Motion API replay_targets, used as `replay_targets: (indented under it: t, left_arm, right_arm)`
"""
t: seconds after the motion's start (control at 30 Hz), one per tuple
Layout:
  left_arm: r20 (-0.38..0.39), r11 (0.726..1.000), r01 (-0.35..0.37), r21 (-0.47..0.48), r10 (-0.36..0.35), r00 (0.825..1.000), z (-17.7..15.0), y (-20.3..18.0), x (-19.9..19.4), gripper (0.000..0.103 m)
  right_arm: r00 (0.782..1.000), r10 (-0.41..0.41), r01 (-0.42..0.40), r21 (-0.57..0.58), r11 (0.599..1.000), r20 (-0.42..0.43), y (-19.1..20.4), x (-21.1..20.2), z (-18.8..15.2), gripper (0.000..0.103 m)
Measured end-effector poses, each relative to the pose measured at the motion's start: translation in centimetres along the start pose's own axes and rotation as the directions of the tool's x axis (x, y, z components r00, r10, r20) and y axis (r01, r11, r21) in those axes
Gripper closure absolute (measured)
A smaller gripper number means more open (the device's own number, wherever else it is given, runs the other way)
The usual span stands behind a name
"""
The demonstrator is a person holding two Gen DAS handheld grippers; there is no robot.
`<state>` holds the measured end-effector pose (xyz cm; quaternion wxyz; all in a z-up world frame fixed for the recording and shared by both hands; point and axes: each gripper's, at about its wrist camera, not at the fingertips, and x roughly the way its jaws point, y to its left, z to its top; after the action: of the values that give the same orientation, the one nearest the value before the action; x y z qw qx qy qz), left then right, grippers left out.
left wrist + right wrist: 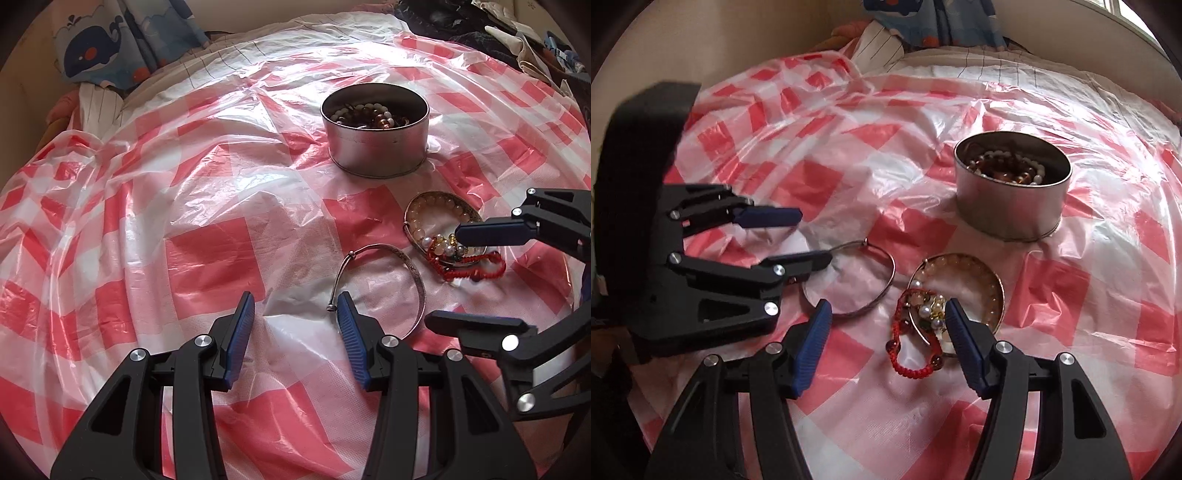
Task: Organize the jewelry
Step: 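Grasp the red string bracelet with the right tool while the left grasps a silver bangle, then lift the red string bracelet toward the tin with the right tool while the left lifts the bangle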
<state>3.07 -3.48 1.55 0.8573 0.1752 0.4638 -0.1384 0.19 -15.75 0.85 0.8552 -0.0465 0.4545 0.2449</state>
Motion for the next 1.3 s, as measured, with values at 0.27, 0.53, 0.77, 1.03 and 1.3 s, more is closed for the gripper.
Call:
replay_targets:
  t: [0.27, 0.53, 0.77, 1.03, 1.3]
  left_arm:
    - [-0.003, 1.000, -0.004, 0.013, 0.004, 1.000, -0.1, -0.1, 0.1, 0.059]
    - [0.028, 0.999, 0.045, -0.029, -0.045, 0.999, 0.2, 0.2, -0.5, 0.059]
    - [0.002, 0.996, 0.088, -0.013, -0.088, 0.996, 0.0, -0.8, 0.7, 0.059]
    - [0.047, 0.994, 0.108, -0.027, -0.106, 0.993, 0.3, -0.1, -0.5, 0.098]
    - [-0.003, 0.997, 0.081, 0.012, -0.081, 0.997, -0.1, -0.7, 0.6, 0.097]
  right_arm:
    - [1.000, -0.009, 0.008, 0.065, 0.998, 0.022, -1.6, -0.9, -0.1, 0.094]
    - [0.985, 0.022, -0.053, 0.181, 0.982, 0.171, -4.4, -4.8, 0.6, 0.094]
    - [0.976, 0.035, -0.092, 0.262, 0.961, 0.215, -6.5, -5.9, 0.7, 0.094]
    - [0.990, -0.111, 0.068, 0.384, 0.921, 0.091, -9.2, -4.4, -0.2, 0.058]
    - [0.976, -0.213, 0.218, 0.221, 0.951, -0.048, -6.9, -1.5, -0.4, 0.052]
